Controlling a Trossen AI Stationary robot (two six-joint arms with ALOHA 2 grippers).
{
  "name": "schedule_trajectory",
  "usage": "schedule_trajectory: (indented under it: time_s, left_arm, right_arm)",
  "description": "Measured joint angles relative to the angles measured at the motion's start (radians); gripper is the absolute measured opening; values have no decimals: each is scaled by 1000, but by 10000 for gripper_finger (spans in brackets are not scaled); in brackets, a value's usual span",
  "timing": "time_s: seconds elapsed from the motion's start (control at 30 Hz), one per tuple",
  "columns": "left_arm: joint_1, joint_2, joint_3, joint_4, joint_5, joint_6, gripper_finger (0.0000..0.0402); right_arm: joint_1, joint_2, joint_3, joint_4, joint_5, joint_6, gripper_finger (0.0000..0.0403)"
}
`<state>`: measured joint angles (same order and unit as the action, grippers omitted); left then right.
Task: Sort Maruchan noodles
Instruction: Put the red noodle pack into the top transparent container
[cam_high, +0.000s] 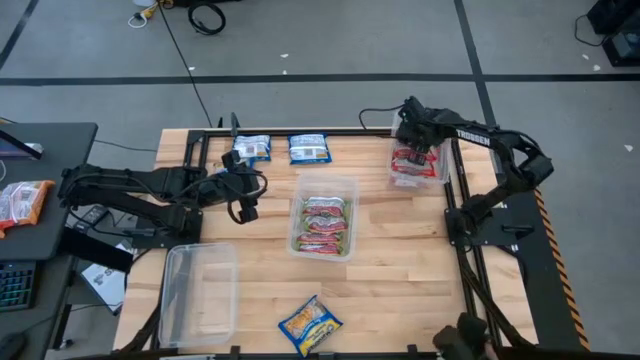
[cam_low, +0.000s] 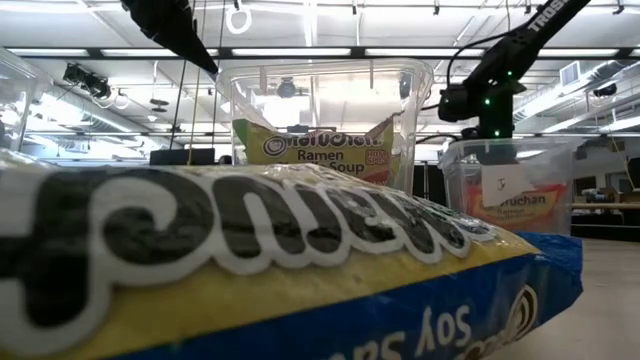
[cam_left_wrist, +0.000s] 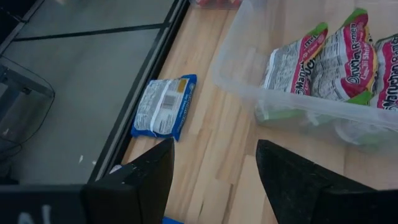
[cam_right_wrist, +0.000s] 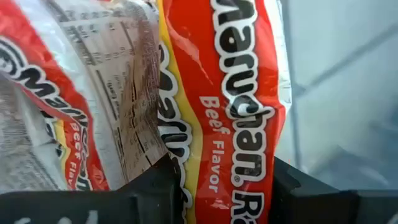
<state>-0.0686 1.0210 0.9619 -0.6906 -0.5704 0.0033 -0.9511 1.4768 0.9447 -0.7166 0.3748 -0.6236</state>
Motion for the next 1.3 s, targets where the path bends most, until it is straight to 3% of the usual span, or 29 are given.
schedule_trajectory:
  time_s: [0.23,0.6,0.97,1.3]
  left_arm:
    - [-31,0,0,-1,0,-19,231]
    - [-60,0,0,25,0,-18,231]
    - [-60,0,0,24,0,-18,231]
    - [-26,0,0,18,-14,-57,231]
  right_arm:
    - [-86,-8,1,-106,-273,-9,145]
    - [-70,-35,3,-234,-414,-68,145]
    - [-55,9,-3,-184,-388,25,153]
    - [1,-74,-5,-213,-233,29,253]
